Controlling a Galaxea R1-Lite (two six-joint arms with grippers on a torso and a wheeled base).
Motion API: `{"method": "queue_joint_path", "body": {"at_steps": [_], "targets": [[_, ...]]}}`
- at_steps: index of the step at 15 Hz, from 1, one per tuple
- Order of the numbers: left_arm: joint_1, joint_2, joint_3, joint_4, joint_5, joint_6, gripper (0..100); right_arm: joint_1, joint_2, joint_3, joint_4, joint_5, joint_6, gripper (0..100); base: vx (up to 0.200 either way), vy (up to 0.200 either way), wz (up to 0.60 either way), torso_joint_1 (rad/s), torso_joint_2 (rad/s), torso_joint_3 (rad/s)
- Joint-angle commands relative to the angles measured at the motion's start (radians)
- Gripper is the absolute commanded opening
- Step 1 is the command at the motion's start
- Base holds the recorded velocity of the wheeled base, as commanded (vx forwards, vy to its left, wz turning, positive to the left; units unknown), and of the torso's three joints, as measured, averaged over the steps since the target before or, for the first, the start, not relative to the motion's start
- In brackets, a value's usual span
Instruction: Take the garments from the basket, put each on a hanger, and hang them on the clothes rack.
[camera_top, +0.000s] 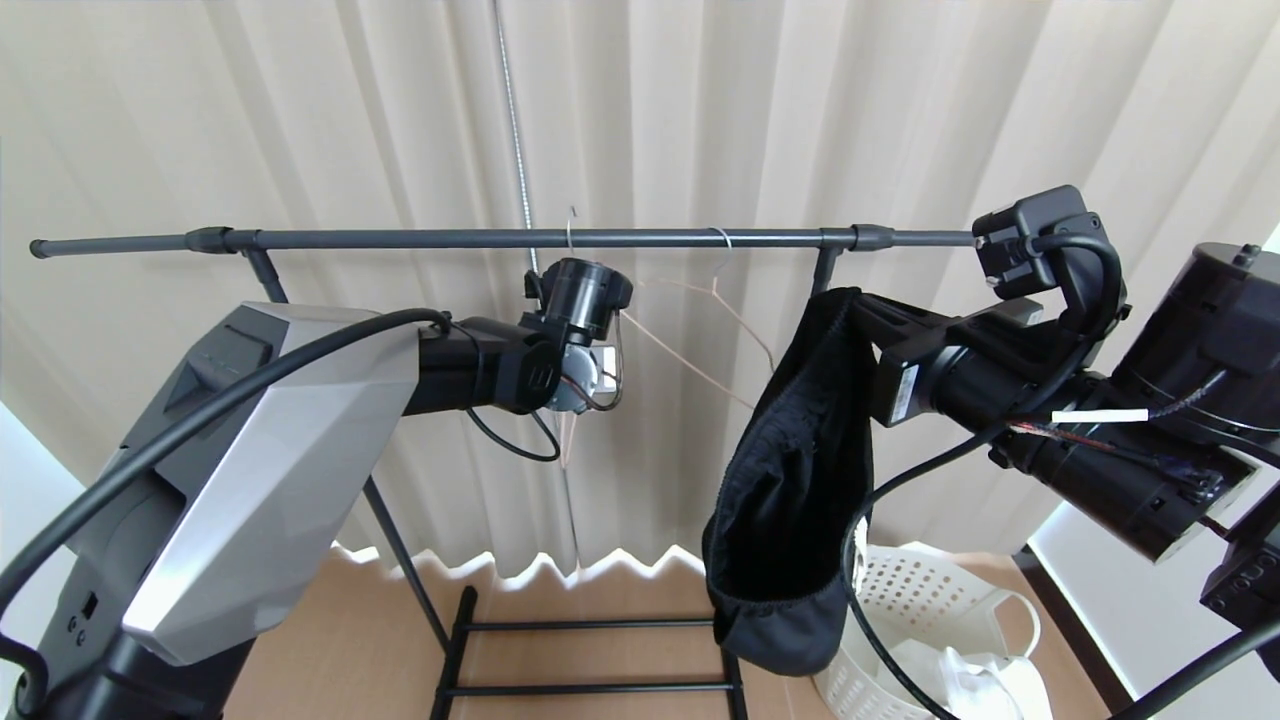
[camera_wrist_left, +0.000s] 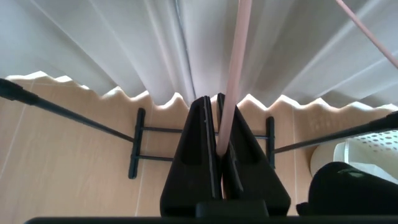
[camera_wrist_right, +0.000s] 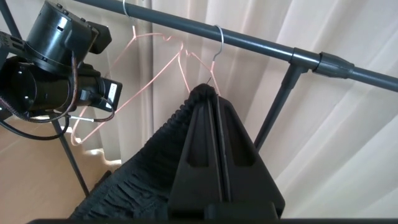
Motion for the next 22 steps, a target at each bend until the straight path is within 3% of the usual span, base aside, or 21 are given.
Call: {"method": "queue_joint_path", "body": {"at_steps": [1,4,18,19,21,22], "targets": [[0.011,-0.009,0.004,-0.001,0.005,-0.001,0,0.000,0.001,0.000,0.000,0.000,0.000,0,0.000,0.000,0.00,0.000,0.00,0.000],[0.011,-0.027,0.024,0.001,0.034,-0.007,0,0.000,0.003,0.000,0.000,0.000,0.000,0,0.000,0.000,0.00,0.000,0.00,0.000],[-0.083,-0.340,0.405,-0.010,0.028,0.019,0,0.000,0.000,0.002,0.000,0.000,0.000,0,0.000,0.000,0.00,0.000,0.00,0.000],[-0.095,-0.412,0.521,-0.048,0.025,0.030,0,0.000,0.003,0.002,0.000,0.000,0.000,0,0.000,0.000,0.00,0.000,0.00,0.000],[-0.103,-0.458,0.610,-0.113,0.025,0.062,0,0.002,0.004,0.002,0.000,0.000,0.000,0,0.000,0.000,0.00,0.000,0.00,0.000],[-0.110,-0.504,0.707,-0.189,0.014,0.103,0,0.000,0.004,0.002,0.000,0.000,0.000,0,0.000,0.000,0.00,0.000,0.00,0.000]]}}
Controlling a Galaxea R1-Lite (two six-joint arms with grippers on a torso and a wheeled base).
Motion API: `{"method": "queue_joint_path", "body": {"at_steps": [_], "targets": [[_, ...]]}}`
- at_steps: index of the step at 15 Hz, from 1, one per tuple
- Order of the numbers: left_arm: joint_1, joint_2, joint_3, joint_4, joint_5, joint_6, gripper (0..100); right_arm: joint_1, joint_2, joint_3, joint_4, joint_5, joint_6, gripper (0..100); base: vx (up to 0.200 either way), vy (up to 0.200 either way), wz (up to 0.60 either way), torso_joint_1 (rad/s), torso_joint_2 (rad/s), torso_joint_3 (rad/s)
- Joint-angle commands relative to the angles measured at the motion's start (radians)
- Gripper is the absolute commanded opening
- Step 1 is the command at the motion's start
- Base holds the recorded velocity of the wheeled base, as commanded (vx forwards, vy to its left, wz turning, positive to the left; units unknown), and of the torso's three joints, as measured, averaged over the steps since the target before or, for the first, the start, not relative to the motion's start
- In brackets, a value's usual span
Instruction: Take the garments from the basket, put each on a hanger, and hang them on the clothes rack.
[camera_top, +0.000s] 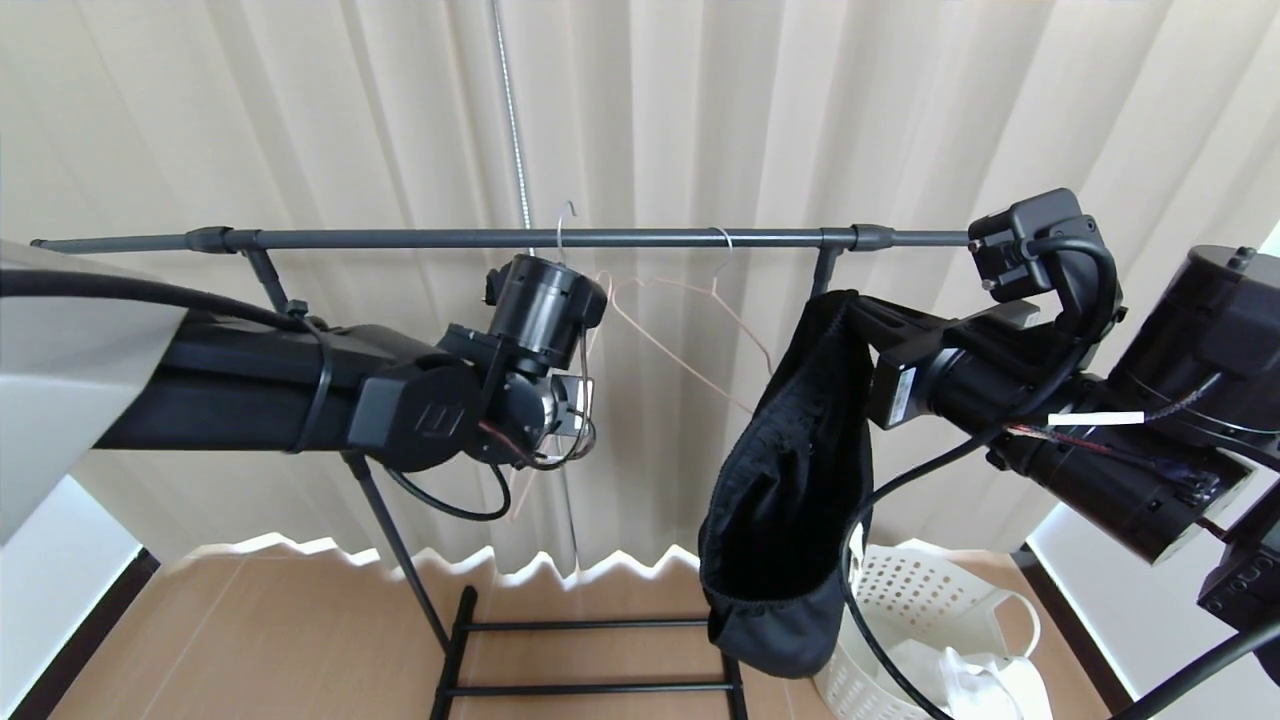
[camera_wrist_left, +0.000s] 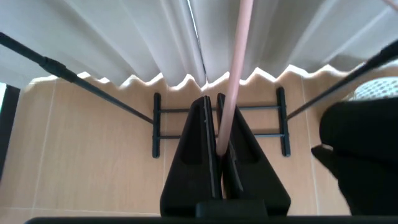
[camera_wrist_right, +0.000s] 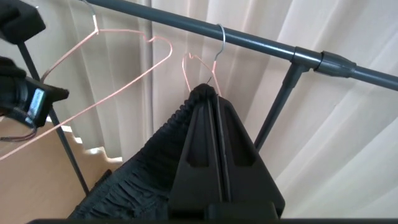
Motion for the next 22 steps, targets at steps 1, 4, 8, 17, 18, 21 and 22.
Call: {"method": "queue_joint_path", "body": {"at_steps": [1,4,8,17,18,21,22], "targets": [[-0.015,-0.132,0.188,-0.109,-0.028,0.054,0,0.001,0.003,0.000,0.000,0.000,0.000,0,0.000,0.000,0.00,0.000,0.00,0.000],[-0.014,-0.241,0.349,-0.155,-0.120,0.105,0,0.001,0.007,0.000,0.000,0.000,0.000,0,0.000,0.000,0.00,0.000,0.00,0.000],[-0.008,-0.356,0.577,-0.270,-0.317,0.146,0,-0.001,0.030,0.000,-0.004,-0.008,-0.002,0,0.000,0.000,0.00,0.000,0.00,0.000],[0.069,-0.405,0.999,-0.836,-0.623,0.320,0,-0.008,0.099,-0.012,-0.007,-0.253,-0.128,0,0.000,0.000,0.00,0.000,0.00,0.000],[0.070,-0.417,1.016,-0.836,-0.630,0.323,0,-0.016,0.109,-0.019,-0.008,-0.267,-0.134,0,0.000,0.000,0.00,0.000,0.00,0.000],[0.069,-0.486,1.076,-0.838,-0.688,0.387,0,-0.051,0.155,-0.054,-0.008,-0.302,-0.138,0,0.000,0.000,0.00,0.000,0.00,0.000],[0.067,-0.497,1.086,-0.838,-0.700,0.407,0,-0.059,0.168,-0.057,-0.010,-0.304,-0.138,0,0.000,0.000,0.00,0.000,0.00,0.000]]}}
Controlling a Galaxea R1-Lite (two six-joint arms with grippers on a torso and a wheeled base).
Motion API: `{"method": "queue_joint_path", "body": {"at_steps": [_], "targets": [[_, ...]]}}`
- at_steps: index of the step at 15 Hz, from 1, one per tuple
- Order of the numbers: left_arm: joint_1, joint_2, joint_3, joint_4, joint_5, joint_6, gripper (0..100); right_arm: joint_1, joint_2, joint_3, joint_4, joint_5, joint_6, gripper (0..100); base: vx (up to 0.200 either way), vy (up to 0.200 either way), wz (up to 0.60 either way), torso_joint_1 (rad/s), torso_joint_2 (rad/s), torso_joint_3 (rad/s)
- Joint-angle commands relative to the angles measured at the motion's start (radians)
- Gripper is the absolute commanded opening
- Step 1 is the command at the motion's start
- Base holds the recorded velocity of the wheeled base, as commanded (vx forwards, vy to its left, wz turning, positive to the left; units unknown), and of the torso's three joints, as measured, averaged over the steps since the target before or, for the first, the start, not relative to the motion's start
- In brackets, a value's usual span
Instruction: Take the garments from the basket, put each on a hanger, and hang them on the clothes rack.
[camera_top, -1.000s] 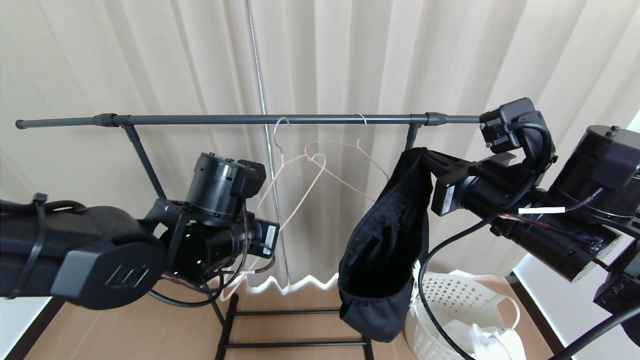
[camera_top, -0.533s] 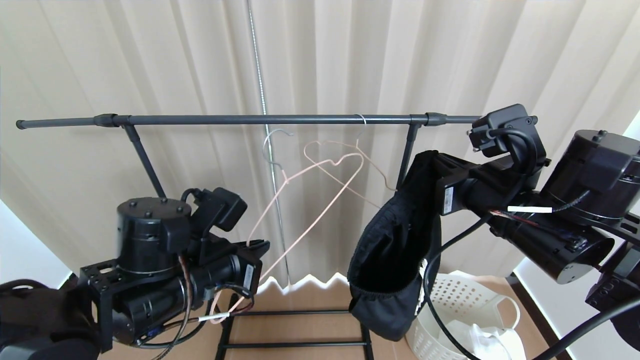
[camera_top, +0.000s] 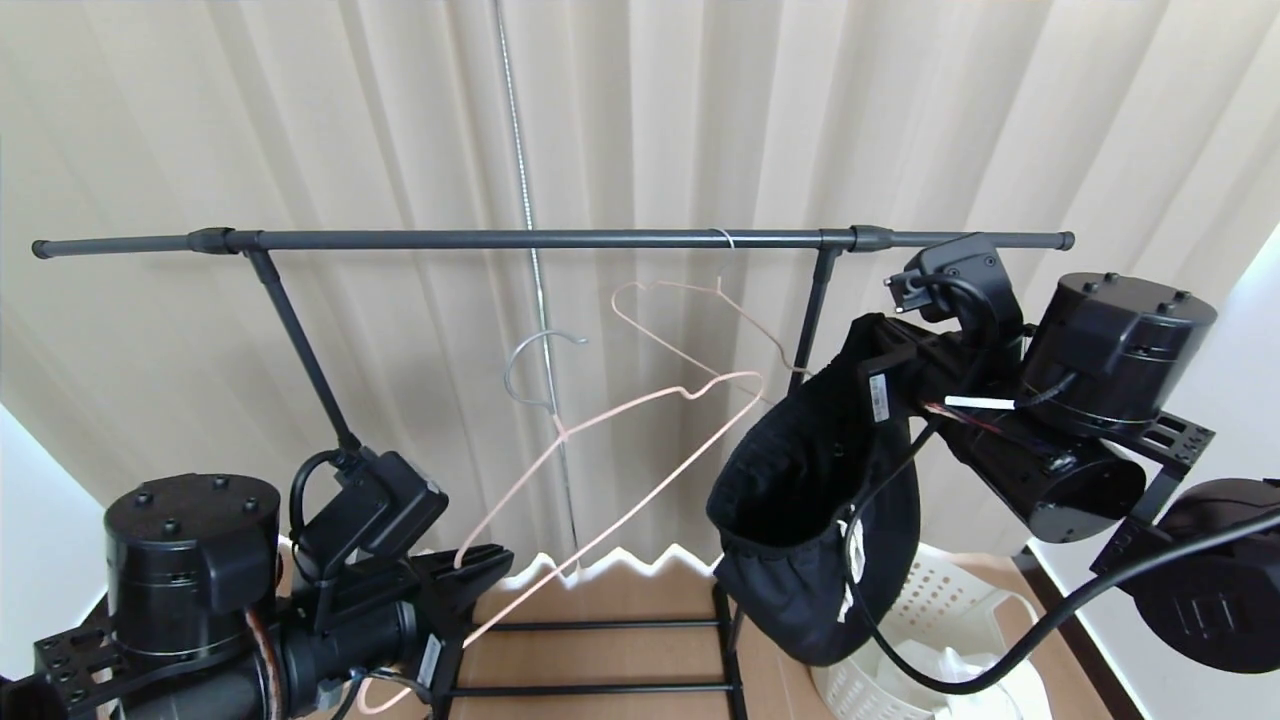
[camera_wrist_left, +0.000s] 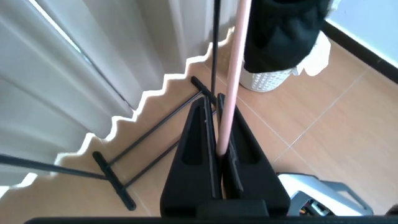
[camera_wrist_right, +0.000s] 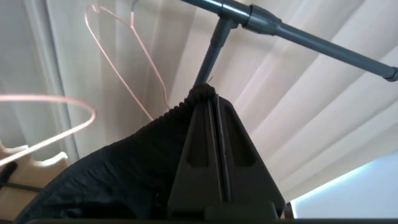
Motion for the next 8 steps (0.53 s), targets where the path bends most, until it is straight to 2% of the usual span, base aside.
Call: {"method": "queue_joint_path", "body": {"at_steps": [1,8], "targets": [[-0.006,-0.037,0.020,0.000,-0.005,0.010,0,-0.011,0.036,-0.014,-0.001,-0.001,0.000,0,0.000,0.000,0.00,0.000,0.00,0.000],[-0.048,0.028,0.012,-0.002,-0.025,0.010,0,-0.005,0.078,-0.030,-0.013,-0.014,0.001,0,0.000,0.000,0.00,0.000,0.00,0.000]]}}
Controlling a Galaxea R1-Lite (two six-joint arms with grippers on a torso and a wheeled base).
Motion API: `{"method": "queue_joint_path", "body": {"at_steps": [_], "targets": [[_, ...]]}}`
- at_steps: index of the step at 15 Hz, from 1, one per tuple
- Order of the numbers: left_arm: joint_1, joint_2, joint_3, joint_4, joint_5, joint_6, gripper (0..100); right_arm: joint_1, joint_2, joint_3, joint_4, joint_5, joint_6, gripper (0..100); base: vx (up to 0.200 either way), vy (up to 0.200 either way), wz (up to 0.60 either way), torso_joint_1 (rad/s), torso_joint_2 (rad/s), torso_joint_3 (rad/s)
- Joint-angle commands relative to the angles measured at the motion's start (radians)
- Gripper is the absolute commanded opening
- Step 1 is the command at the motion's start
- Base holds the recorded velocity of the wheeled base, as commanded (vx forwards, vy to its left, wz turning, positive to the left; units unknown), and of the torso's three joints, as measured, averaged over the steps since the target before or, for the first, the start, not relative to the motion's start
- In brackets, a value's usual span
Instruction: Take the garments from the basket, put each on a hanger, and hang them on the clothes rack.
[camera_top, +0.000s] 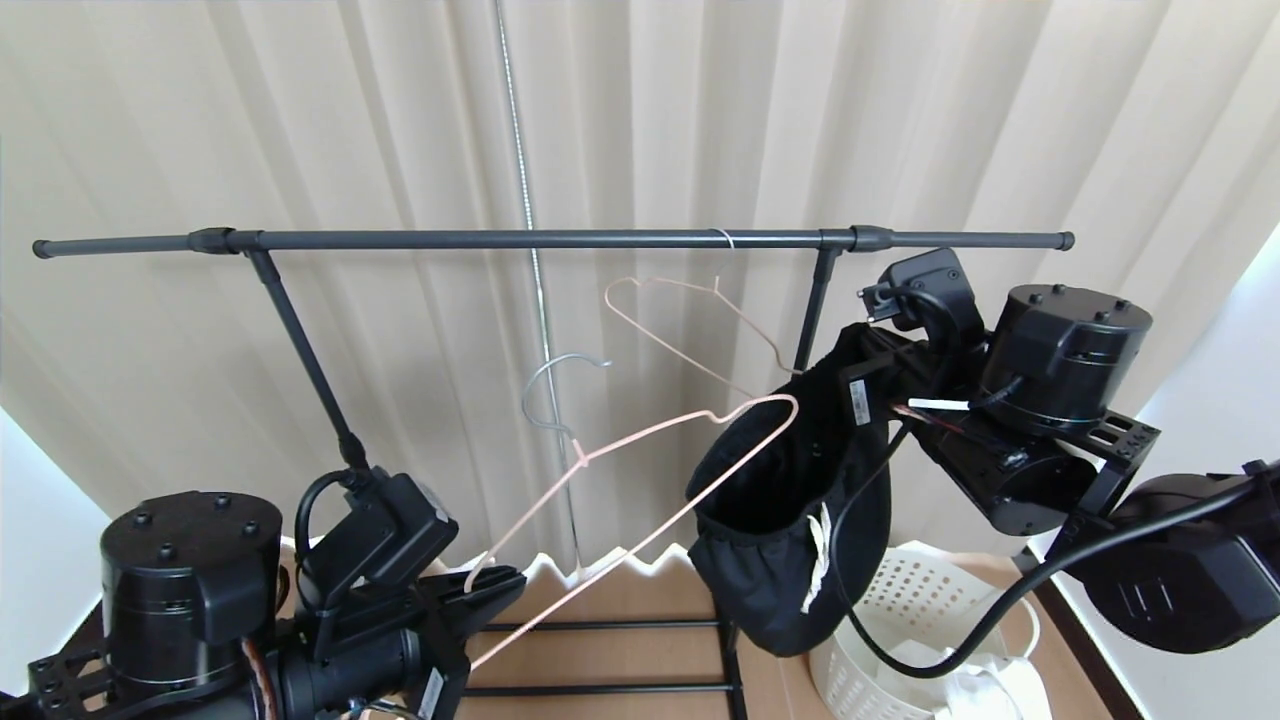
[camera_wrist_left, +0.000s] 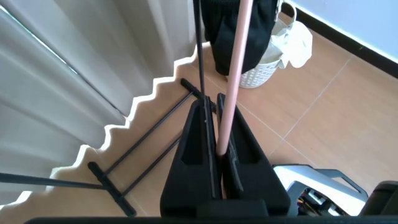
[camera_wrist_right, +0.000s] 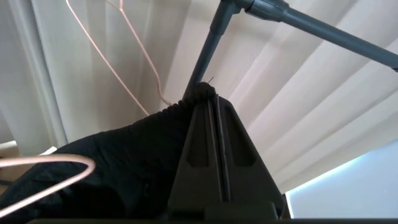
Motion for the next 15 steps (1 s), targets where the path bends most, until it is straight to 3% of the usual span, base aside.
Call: {"method": "queue_joint_path", "body": {"at_steps": [1,5,15], "targets": [[-0.005,0.032,-0.005,-0.001,0.000,0.000,0,0.002,0.014,-0.002,-0.002,0.000,0.000,0,0.000,0.000,0.00,0.000,0.00,0.000],[-0.006,0.130,-0.016,-0.118,0.001,-0.005,0,0.049,0.041,0.010,-0.055,0.002,0.001,0,0.000,0.000,0.00,0.000,0.00,0.000],[-0.013,0.160,-0.028,-0.131,0.008,-0.012,0,0.174,0.069,0.049,-0.121,-0.023,0.001,0,0.000,0.000,0.00,0.000,0.00,0.000]]}}
